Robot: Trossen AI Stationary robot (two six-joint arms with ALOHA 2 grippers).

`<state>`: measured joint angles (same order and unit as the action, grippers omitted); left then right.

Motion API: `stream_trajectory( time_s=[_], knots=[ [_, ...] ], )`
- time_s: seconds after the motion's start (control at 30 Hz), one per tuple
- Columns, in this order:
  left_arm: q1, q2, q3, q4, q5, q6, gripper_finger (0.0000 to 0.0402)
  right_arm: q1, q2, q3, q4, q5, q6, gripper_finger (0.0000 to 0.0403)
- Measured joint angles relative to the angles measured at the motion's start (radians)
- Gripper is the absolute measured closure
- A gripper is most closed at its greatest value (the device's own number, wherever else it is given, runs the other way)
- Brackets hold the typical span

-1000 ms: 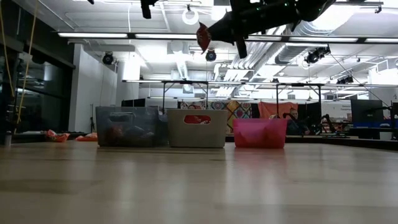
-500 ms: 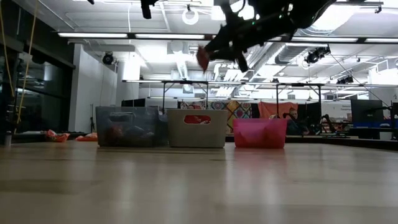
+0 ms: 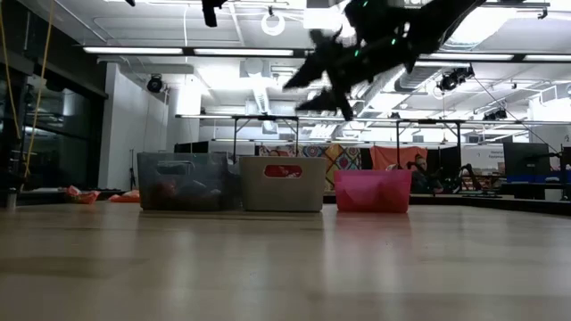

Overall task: Sort candy
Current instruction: Put the top left candy into the black bin

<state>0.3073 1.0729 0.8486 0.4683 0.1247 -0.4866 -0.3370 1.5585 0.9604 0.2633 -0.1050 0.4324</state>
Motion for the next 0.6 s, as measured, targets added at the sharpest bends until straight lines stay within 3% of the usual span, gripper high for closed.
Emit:
stream_trajectory(
  time_s=[0.37, 0.6],
  knots=[
    [0.0, 0.0, 0.0, -0.004, 0.001, 0.0, 0.0202, -0.032, -0.326, 0.001, 0.038, -0.011, -0.101, 0.0137],
    [-0.001, 0.0, 0.0, -0.023, 0.027, 0.0, 0.0202, -0.031, -0.387, 0.001, 0.033, -0.012, -0.098, 0.0137]
  ],
)
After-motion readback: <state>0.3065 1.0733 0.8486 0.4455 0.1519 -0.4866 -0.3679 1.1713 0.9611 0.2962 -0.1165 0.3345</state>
